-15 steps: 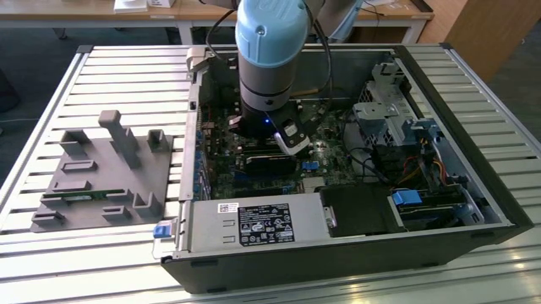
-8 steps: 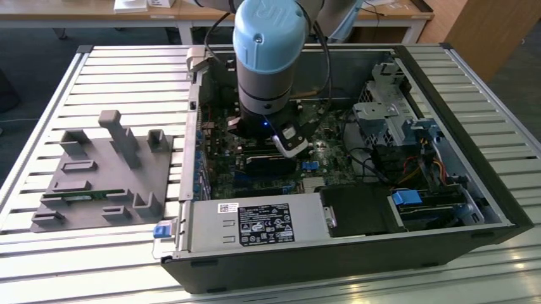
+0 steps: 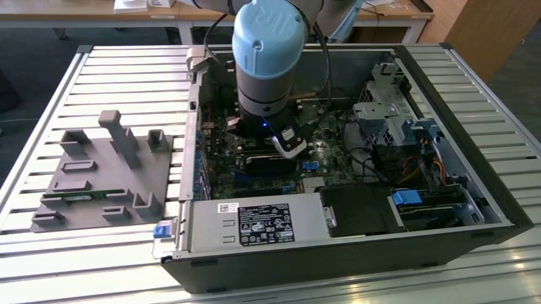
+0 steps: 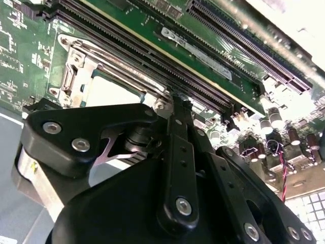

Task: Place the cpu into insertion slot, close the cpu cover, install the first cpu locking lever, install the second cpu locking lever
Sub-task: 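Install the second cpu locking lever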

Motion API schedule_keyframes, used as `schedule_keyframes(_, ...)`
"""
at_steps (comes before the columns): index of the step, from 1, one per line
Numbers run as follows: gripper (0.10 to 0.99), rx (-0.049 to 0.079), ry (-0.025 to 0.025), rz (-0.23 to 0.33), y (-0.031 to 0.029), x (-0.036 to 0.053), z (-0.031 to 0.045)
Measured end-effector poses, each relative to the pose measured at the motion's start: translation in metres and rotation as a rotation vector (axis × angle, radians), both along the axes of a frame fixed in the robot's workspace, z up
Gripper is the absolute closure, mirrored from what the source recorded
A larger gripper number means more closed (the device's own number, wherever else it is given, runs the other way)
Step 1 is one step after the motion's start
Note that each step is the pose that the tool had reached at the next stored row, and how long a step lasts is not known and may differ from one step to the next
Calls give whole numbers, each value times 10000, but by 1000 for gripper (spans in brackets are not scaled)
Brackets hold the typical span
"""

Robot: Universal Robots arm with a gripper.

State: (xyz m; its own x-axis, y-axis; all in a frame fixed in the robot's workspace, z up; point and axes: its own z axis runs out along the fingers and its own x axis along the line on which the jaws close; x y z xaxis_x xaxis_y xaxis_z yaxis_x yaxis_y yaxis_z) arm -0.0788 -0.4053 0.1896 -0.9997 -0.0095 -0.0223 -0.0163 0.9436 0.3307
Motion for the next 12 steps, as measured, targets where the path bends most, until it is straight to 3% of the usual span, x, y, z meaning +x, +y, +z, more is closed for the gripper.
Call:
schedule_keyframes(5,980,139,-4,3,2,-17,-14)
schedule_keyframes(9,980,134,-2,2,-1,-20,-8)
schedule_keyframes(12,980,139,-4,2,0,-20,49)
